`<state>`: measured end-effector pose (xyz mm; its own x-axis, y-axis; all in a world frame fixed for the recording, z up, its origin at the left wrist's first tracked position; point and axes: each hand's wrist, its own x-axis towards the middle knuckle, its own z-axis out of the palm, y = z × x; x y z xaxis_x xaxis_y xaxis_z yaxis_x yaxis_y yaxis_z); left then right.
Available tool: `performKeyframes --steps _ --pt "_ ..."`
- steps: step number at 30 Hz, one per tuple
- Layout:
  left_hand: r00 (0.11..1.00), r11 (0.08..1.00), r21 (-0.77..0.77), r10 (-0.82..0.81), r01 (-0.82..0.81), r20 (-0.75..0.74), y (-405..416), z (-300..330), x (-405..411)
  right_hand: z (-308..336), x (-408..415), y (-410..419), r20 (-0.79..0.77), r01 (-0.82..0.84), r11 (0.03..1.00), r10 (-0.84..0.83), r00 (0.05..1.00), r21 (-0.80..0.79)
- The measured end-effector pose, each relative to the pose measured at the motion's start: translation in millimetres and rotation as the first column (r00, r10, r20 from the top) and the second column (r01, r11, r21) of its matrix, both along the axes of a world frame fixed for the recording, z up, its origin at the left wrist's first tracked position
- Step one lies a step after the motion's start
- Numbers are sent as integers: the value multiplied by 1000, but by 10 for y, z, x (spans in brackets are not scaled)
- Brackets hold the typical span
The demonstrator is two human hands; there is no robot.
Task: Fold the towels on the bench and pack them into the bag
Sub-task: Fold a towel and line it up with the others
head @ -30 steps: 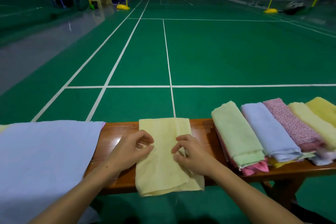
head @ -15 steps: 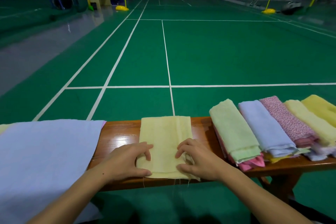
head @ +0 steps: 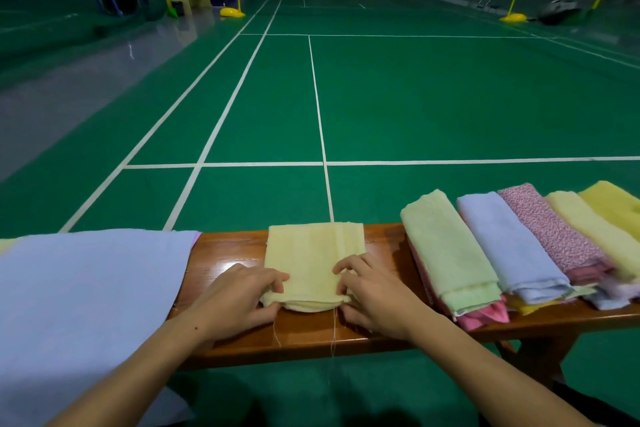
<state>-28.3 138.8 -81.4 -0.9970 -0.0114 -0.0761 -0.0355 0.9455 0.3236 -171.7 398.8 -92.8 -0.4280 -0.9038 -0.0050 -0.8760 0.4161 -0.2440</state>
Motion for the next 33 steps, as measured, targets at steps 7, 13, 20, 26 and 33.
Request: performKeyframes --steps 7,13,20,26,33 --pt "987 802 583 59 -135 147 9 210 113 262 94 82 449 149 987 -111 887 -52" --pt "960 690 694 6 -207 281 -42 218 186 264 107 122 740 251 963 -98 665 -98" --pt "949 543 784 85 -301 305 8 196 151 182 1 75 979 470 878 -168 118 94" --pt "965 484 840 202 -245 166 -50 123 35 215 -129 84 973 469 881 -56 224 -57" --pt "902 602 712 419 -362 105 -18 -103 -265 72 -168 -147 874 657 742 -222 433 -137"
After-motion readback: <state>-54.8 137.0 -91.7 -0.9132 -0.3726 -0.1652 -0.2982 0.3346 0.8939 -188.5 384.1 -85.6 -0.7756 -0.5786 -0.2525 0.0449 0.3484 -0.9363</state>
